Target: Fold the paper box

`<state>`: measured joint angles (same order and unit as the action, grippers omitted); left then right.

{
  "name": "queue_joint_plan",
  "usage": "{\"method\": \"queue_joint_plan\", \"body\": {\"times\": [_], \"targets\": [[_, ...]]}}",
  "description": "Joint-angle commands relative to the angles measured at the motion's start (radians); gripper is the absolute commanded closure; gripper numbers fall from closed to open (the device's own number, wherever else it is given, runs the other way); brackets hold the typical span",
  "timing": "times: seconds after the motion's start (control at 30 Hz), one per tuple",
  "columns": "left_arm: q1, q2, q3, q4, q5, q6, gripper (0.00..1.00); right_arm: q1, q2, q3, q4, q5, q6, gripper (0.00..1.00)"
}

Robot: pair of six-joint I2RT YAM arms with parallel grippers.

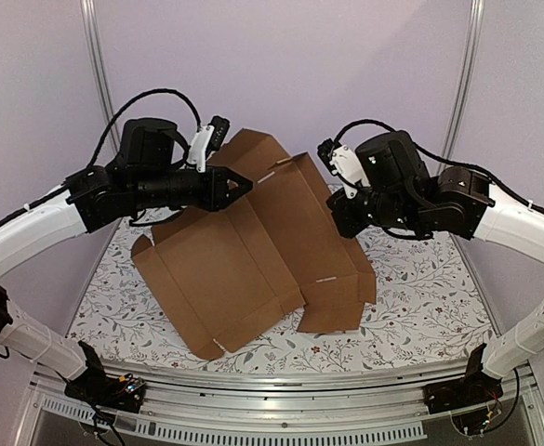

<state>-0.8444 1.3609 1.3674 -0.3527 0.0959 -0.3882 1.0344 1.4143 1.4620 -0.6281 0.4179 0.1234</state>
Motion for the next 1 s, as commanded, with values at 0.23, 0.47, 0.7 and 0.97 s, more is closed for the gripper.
{"method": "queue_joint_plan", "body": {"times": [0.23, 0.47, 0.7, 0.97], "targets": [[0.008, -0.054, -0.229, -0.084, -0.364, 0.01, 0.87, 0.008, -0.055, -0.064, 0.039, 0.088, 0.045, 1.0], [0.069, -0.019, -0.337, 0.045, -0.476, -0.014, 0.88, 0.006, -0.133, -0.087, -0.004, 0.026, 0.063, 1.0], [0.108, 0.01, -0.326, 0.15, -0.415, -0.015, 0.89, 0.007, -0.238, -0.153, -0.034, -0.033, 0.074, 1.0], [0.12, 0.022, -0.262, 0.21, -0.312, 0.017, 0.89, 0.008, -0.382, -0.223, -0.04, -0.17, 0.045, 1.0]]}}
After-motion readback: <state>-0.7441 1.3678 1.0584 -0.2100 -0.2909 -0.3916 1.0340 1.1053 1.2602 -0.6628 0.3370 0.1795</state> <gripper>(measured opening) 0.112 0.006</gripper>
